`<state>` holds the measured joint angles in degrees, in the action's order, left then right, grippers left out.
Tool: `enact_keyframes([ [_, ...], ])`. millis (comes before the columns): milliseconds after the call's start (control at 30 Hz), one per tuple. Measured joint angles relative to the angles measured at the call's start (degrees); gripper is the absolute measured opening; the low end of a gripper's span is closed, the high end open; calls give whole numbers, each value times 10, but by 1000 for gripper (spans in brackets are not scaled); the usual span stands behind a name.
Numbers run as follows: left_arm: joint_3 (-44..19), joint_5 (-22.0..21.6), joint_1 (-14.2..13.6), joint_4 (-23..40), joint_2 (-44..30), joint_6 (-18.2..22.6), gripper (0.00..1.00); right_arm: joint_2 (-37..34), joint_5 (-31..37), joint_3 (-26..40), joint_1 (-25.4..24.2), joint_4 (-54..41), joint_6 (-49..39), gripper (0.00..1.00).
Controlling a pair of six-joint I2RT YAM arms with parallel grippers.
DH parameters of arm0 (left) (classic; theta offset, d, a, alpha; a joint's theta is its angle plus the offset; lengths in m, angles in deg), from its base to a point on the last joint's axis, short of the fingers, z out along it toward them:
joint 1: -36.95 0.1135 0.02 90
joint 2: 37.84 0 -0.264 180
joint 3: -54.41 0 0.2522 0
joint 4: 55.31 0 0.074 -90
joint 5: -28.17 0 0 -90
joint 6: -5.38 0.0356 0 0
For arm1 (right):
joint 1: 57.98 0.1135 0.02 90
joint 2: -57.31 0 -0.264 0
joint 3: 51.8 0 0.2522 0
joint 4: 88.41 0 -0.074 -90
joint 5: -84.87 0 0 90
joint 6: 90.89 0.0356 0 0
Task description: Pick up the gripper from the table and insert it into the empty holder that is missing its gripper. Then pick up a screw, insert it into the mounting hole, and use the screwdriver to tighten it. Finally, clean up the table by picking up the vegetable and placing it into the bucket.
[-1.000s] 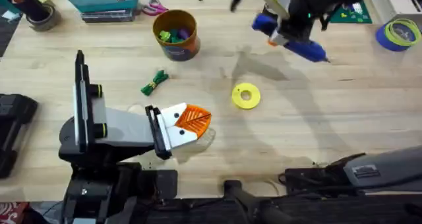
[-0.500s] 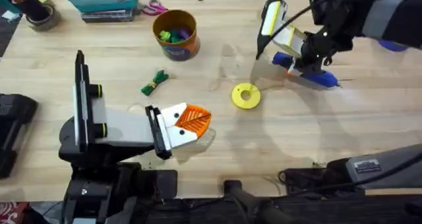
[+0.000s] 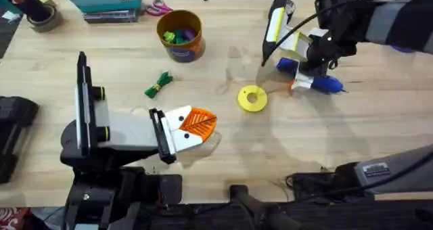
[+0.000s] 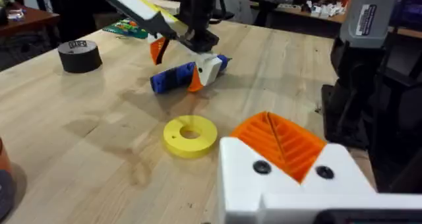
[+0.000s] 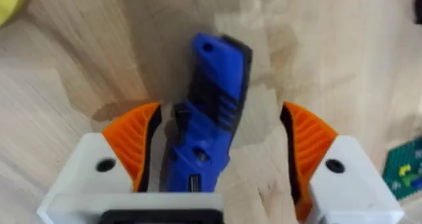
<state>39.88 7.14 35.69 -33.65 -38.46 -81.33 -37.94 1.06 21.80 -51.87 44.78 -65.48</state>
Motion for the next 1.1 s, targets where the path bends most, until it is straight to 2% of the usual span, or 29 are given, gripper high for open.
enact_keyframes([
  [100,0,0,0,0,0,0,4,26,0,0,0,-1,24,996],
  [133,0,0,0,0,0,3,52,42,0,0,0,-1,35,996],
  [167,0,-1,0,0,0,4,162,60,0,0,0,-1,46,996],
  [333,0,-2,0,0,0,3,933,171,0,0,0,28,151,996],
  [367,0,-2,0,0,0,3,971,194,0,0,0,38,185,996],
  [567,0,-14,0,-8,0,3,985,313,0,0,0,49,384,996],
  [733,2,-51,0,-80,0,-57,985,396,0,0,0,18,524,996],
  [800,-3,-74,0,-78,0,-75,985,425,0,0,0,-6,568,996],
  [933,-60,-143,2,-3,-9,-90,985,470,0,0,0,-72,624,996],
  [1033,-141,-194,9,79,-45,-74,985,494,-1,0,0,-120,643,997],
  [1100,-215,-232,15,156,-92,-52,985,506,-1,0,0,-149,650,996],
])
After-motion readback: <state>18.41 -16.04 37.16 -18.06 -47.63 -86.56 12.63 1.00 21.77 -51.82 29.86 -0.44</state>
